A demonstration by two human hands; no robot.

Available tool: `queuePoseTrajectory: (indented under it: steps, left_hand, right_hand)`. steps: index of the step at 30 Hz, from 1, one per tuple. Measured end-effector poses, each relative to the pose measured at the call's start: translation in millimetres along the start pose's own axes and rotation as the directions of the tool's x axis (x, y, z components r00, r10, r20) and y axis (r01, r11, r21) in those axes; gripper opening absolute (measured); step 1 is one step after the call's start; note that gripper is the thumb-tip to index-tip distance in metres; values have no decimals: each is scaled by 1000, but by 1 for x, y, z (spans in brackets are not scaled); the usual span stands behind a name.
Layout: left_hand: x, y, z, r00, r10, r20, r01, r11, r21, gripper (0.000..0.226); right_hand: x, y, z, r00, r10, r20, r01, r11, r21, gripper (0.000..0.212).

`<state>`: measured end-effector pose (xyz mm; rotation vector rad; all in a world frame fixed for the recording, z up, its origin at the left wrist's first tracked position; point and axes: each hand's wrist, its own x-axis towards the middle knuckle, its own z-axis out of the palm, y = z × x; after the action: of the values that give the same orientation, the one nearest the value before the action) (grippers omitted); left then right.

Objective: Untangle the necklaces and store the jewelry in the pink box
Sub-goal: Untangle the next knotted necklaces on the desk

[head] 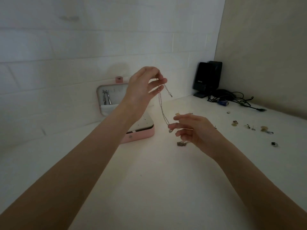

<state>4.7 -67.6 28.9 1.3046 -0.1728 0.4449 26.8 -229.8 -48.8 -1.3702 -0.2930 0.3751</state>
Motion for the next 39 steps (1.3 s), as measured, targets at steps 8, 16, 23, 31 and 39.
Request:
queuePoseTrajectory:
  steps: [8, 16, 23, 31, 39]
  left_hand:
    - [3, 23, -10, 1000, -26, -5, 26, 994, -108, 16]
    - [3, 33, -13, 955, -226, 191, 175, 952, 252, 14]
    - [1, 45, -31, 972, -185, 148, 130, 938, 320, 12]
    - [-12, 32, -49, 963, -236, 131, 180, 923, 340, 14]
    - [-18, 37, -63, 963, -210, 167, 112, 882, 459, 19]
  right_hand:
    - [3, -3, 1, 990, 135, -50, -135, 991, -15, 14]
    - [8, -77, 45, 981, -117, 154, 149, 965, -216, 20]
    - [19, -94, 66, 962, -251, 104, 271, 909, -318, 7]
    - [27, -104, 75, 858, -513, 31, 410, 647, -643, 15]
    - [26, -111, 84, 906, -401, 139, 419, 796, -436, 21]
